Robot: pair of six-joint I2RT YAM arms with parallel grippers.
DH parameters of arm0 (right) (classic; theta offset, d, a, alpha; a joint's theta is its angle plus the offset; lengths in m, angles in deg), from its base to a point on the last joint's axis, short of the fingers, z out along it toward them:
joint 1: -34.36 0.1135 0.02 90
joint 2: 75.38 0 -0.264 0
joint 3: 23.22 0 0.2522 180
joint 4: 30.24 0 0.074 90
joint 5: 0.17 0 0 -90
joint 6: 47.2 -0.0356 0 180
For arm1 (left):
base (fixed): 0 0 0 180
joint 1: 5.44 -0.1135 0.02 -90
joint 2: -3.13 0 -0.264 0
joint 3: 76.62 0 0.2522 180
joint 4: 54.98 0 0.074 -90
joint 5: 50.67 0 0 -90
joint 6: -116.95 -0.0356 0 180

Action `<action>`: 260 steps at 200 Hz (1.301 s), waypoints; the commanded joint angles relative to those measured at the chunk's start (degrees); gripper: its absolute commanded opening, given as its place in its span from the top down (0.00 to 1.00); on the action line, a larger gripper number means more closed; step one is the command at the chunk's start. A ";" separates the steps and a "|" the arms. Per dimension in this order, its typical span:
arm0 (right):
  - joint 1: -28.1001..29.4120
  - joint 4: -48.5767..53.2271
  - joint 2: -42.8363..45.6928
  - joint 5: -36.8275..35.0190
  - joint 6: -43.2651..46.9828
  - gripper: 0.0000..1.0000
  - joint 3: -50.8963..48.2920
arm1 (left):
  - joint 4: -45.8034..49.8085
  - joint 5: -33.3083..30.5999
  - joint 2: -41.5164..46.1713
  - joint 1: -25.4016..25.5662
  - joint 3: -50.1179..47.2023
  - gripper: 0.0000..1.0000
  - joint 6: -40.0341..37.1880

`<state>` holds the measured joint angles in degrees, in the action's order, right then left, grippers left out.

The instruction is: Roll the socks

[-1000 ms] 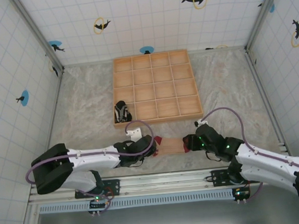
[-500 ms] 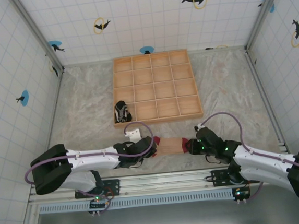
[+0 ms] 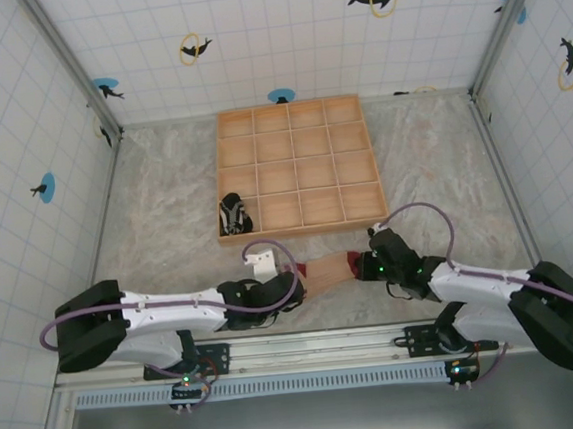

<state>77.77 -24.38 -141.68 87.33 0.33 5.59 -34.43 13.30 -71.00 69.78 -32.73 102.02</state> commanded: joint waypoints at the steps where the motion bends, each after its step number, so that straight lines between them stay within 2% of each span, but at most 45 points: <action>1: -1.38 -2.46 -4.42 -1.14 6.01 1.00 5.23 | 0.24 -2.81 -0.08 1.15 -0.69 1.00 0.70; 29: -1.76 -4.69 -9.63 0.42 8.65 0.99 8.47 | 1.10 -4.17 -2.29 2.69 -0.75 1.00 4.70; 65: -1.77 -7.89 -8.16 1.82 12.68 0.83 7.15 | 6.13 -4.65 -5.78 2.85 2.58 1.00 8.74; 81: -1.76 -8.78 -5.08 2.49 15.63 0.64 5.67 | 7.77 -4.99 -6.92 2.93 4.27 1.00 9.54; 91: -1.77 -8.55 -2.96 3.37 17.74 0.57 5.15 | 8.28 -4.70 -7.64 2.91 4.86 1.00 10.21; 114: -1.03 -6.45 3.08 4.18 21.37 0.33 3.67 | 9.65 -4.05 -9.28 3.00 6.08 1.00 11.77; 124: 0.13 -6.34 6.47 4.08 22.56 0.26 2.19 | 10.52 -3.78 -9.80 3.05 6.59 1.00 12.86; 157: 6.52 -6.61 16.74 0.49 24.20 0.22 -3.87 | 11.27 -2.58 -10.94 3.00 7.60 1.00 15.96; 195: 18.11 -12.35 24.27 -5.94 27.20 0.22 -11.96 | 11.56 -1.59 -12.51 3.00 9.56 1.00 17.39; 229: 29.60 -19.21 22.15 -15.25 30.89 0.22 -15.19 | 11.25 -0.12 -14.23 2.57 11.37 1.00 17.41; 260: 35.44 -26.23 16.82 -21.33 35.58 0.26 -15.64 | 10.92 1.31 -15.65 2.30 12.98 1.00 17.22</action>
<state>110.25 -40.73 -121.88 74.15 30.69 -8.68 -25.18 11.93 -84.85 72.25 -21.32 118.52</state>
